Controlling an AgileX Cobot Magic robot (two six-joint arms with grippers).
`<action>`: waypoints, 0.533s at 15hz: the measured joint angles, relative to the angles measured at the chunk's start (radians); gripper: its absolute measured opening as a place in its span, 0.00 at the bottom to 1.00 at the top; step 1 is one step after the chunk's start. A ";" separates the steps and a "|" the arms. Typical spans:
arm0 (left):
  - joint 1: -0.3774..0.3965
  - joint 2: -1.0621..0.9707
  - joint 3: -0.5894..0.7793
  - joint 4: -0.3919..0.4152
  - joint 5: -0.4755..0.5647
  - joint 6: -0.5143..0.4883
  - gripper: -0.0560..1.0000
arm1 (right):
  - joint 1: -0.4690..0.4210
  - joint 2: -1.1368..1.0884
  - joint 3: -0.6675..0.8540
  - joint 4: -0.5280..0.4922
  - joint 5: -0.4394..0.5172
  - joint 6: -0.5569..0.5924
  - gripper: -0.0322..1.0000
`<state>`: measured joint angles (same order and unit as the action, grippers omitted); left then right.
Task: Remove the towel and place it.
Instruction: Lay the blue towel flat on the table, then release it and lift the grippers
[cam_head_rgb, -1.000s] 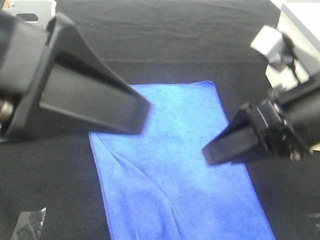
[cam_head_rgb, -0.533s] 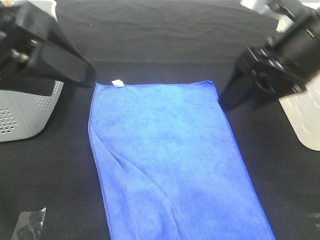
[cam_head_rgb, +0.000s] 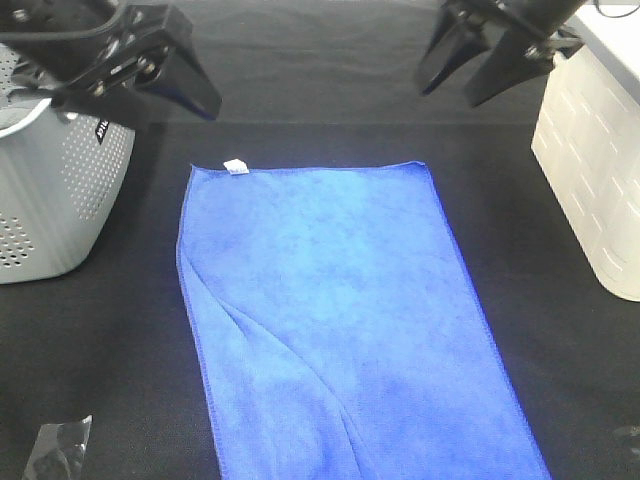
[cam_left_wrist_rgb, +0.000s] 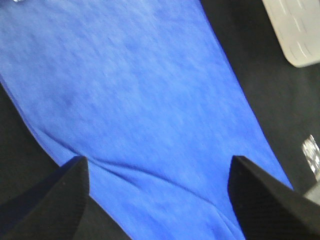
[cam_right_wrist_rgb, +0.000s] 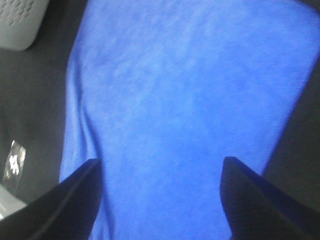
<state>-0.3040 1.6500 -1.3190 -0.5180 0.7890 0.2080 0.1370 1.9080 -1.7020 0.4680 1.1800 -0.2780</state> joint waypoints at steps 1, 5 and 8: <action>0.017 0.068 -0.068 0.001 0.017 0.006 0.75 | -0.033 0.047 -0.072 -0.001 0.020 0.010 0.69; 0.054 0.324 -0.331 0.012 0.080 0.009 0.75 | -0.062 0.214 -0.263 -0.001 0.034 0.022 0.70; 0.068 0.511 -0.536 0.019 0.126 0.001 0.75 | -0.062 0.308 -0.331 -0.006 0.037 0.024 0.78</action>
<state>-0.2360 2.1610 -1.8550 -0.4990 0.9150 0.2090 0.0750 2.2160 -2.0330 0.4620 1.2170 -0.2540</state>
